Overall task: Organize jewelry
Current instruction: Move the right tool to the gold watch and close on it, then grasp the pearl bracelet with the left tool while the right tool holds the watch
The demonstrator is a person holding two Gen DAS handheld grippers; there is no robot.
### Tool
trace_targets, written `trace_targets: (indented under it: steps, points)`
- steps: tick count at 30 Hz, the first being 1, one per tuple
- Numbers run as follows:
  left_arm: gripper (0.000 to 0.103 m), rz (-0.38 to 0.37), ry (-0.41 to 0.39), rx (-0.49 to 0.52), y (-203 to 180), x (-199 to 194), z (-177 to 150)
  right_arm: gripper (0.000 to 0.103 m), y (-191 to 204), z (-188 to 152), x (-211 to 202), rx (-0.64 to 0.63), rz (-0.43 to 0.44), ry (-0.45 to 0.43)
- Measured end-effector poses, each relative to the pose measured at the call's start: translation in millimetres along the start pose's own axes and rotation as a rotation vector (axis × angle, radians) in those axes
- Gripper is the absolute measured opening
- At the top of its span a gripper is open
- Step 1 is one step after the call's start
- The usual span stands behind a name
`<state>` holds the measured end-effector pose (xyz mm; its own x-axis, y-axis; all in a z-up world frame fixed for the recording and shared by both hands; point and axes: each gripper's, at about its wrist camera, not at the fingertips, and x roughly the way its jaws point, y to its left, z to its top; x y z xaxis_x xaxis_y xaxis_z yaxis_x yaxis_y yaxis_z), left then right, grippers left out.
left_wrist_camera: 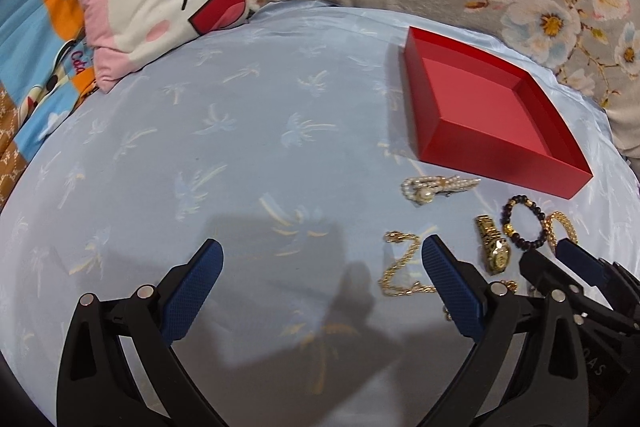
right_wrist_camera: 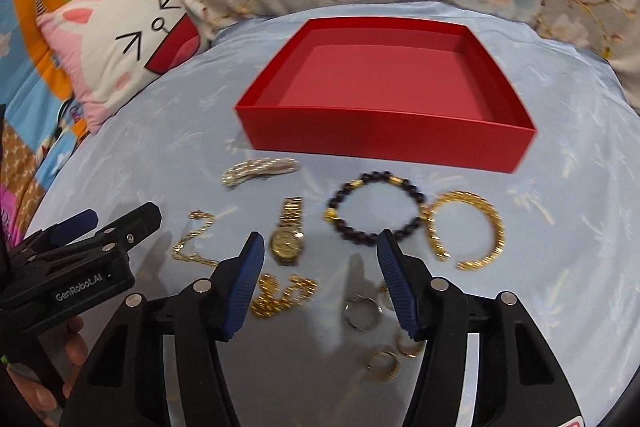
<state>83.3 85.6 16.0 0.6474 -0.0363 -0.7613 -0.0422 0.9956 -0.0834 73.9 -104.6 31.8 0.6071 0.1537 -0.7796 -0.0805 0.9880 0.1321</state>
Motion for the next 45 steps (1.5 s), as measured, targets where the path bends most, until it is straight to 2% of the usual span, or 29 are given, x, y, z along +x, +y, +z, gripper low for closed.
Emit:
trace_targets:
  steps: [7, 9, 10, 15, 20, 28, 29, 30, 32, 36, 38, 40, 42, 45]
  points:
    - [0.097, 0.001, 0.008, -0.001, 8.9, 1.4, -2.8, 0.040, 15.8, 1.2, 22.2, -0.037, 0.003, 0.044]
    - [0.097, -0.007, 0.011, 0.003, 8.7, 2.8, -2.3, 0.032, 16.0, 0.8, 27.7, -0.036, 0.003, 0.057]
    - [0.097, -0.014, 0.011, 0.007, 7.8, 3.5, -2.0, 0.023, 15.7, 0.5, 29.2, -0.033, 0.007, 0.061]
    - [0.097, -0.054, 0.006, 0.047, -5.9, 9.1, 6.3, 0.022, 9.9, -1.8, 21.9, -0.017, 0.015, 0.035]
    - [0.097, -0.101, -0.009, 0.133, -33.8, 24.3, 23.3, 0.022, -8.5, -1.1, -0.6, 0.032, 0.010, 0.004]
    - [0.096, -0.141, 0.035, 0.231, -72.2, 65.0, 33.1, 0.022, -46.8, -0.6, -28.9, 0.135, -0.017, 0.003]
    - [0.094, -0.147, 0.037, 0.236, -74.3, 67.1, 33.4, 0.022, -49.5, -0.8, -30.3, 0.141, -0.019, 0.001]
    - [0.086, -0.156, 0.044, 0.242, -77.2, 69.3, 33.5, 0.022, -52.4, -0.9, -32.3, 0.146, -0.021, -0.001]
    - [0.081, -0.157, 0.042, 0.253, -81.4, 71.3, 33.4, 0.022, -56.5, -1.0, -33.9, 0.153, -0.025, -0.002]
    - [0.066, -0.174, 0.034, 0.269, -87.6, 69.1, 31.3, 0.022, -60.2, -1.7, -35.0, 0.159, -0.024, -0.003]
    - [0.057, -0.182, 0.031, 0.277, -90.3, 67.0, 29.9, 0.022, -60.6, -2.6, -34.9, 0.160, -0.023, -0.003]
    - [0.039, -0.197, 0.030, 0.278, -90.8, 64.5, 27.8, 0.022, -60.3, -2.6, -35.3, 0.161, -0.020, -0.003]
    - [0.027, -0.216, 0.035, 0.277, -91.3, 63.1, 27.2, 0.022, -60.3, -3.3, -36.0, 0.162, -0.020, -0.004]
    - [0.018, -0.239, 0.048, 0.266, -90.6, 61.2, 27.0, 0.022, -60.3, -3.5, -36.7, 0.162, -0.020, -0.005]
